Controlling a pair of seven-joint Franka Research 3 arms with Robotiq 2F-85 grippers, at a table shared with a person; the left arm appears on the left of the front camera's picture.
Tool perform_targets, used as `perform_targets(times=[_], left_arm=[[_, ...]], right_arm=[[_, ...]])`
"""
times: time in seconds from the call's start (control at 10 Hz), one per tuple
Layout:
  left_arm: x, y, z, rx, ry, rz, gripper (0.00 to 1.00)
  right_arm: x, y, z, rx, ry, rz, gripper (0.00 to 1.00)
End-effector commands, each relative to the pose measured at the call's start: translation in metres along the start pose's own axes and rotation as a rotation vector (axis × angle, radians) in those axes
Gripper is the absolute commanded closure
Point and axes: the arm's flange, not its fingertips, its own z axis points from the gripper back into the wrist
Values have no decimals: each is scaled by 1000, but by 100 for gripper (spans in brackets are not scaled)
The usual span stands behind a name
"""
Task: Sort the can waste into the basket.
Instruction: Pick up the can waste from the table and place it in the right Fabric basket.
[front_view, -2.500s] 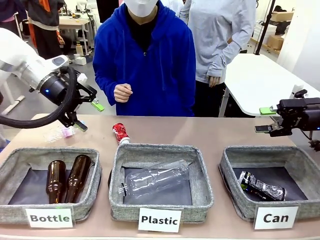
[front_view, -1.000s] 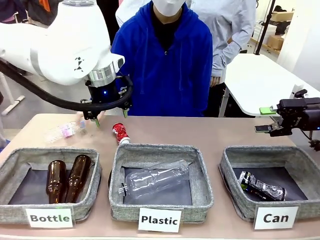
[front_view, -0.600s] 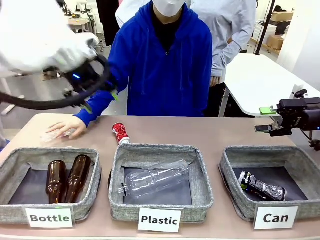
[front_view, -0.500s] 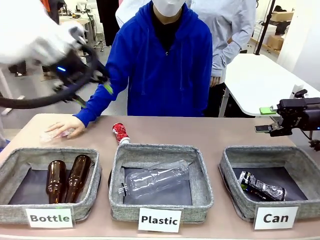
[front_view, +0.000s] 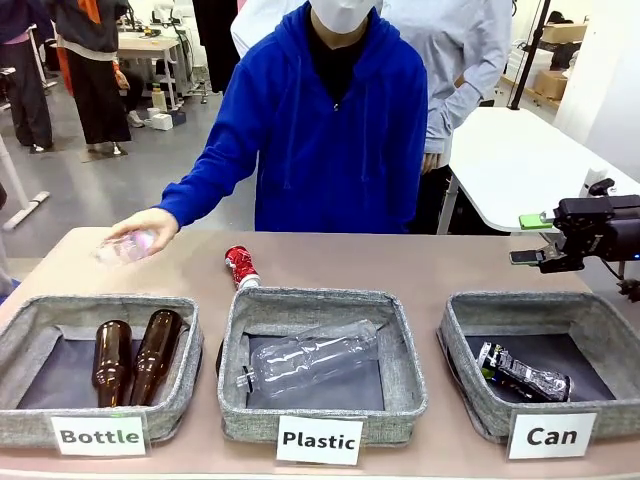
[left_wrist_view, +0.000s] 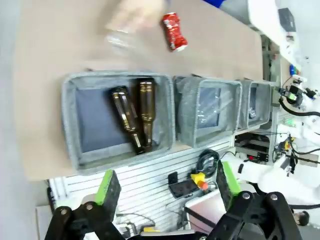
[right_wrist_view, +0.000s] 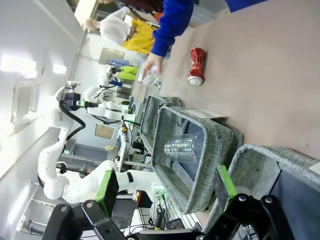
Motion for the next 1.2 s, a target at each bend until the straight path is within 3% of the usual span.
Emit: perform_targets(times=[0.0, 0.2, 0.4, 0.8, 1.1], left_arm=[[4, 50, 1, -69, -5, 63, 0], [-7, 111, -8, -198, -14, 153, 0], [-7, 130, -26, -217, 10, 178, 0], [10, 126, -37, -192, 52, 204, 0], [20, 88, -42, -162, 88, 200, 0]], right_arm=[[2, 2, 0, 9, -12, 3, 0], [2, 2, 0, 9, -12, 3, 0], [2, 2, 0, 9, -12, 3, 0], [2, 2, 0, 9, -12, 3, 0], [2, 2, 0, 9, -12, 3, 0]])
